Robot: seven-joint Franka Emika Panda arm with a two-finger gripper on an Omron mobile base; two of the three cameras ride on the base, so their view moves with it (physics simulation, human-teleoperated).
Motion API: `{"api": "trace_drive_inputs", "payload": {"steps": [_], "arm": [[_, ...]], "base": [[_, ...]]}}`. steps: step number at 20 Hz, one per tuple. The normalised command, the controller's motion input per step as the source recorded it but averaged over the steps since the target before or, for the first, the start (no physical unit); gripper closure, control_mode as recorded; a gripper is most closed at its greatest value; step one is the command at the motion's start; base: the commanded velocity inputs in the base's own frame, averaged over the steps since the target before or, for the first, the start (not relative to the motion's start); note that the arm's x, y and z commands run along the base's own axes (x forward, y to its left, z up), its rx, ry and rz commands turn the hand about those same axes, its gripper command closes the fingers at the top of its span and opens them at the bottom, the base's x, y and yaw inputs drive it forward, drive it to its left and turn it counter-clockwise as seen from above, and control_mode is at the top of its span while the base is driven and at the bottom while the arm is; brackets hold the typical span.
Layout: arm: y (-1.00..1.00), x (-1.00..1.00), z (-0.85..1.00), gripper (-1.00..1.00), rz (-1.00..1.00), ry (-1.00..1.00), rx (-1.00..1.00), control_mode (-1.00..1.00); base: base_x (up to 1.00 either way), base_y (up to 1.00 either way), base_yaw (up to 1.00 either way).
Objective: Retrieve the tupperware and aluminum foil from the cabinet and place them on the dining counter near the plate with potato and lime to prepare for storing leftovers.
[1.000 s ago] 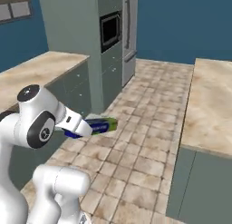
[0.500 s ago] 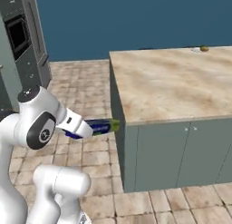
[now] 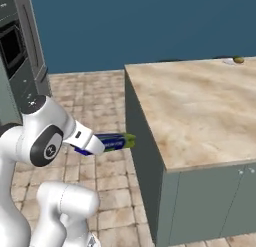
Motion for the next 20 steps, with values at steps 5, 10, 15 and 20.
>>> {"api": "trace_drive_inputs", "payload": {"steps": [5, 10, 15, 20], "arm": [[0.0, 0.0, 0.0, 1.0, 0.0, 0.0, 0.0, 1.0], [0.0, 0.0, 0.0, 1.0, 0.0, 0.0, 0.0, 1.0], [0.0, 0.0, 0.0, 1.0, 0.0, 0.0, 0.0, 1.0], [0.0, 0.0, 0.0, 1.0, 0.0, 0.0, 0.0, 1.0]], "base": [[1.0, 0.79, 0.01], [1.0, 0.68, 0.0], [1.0, 0.65, 0.0], [1.0, 0.79, 0.0]]}}
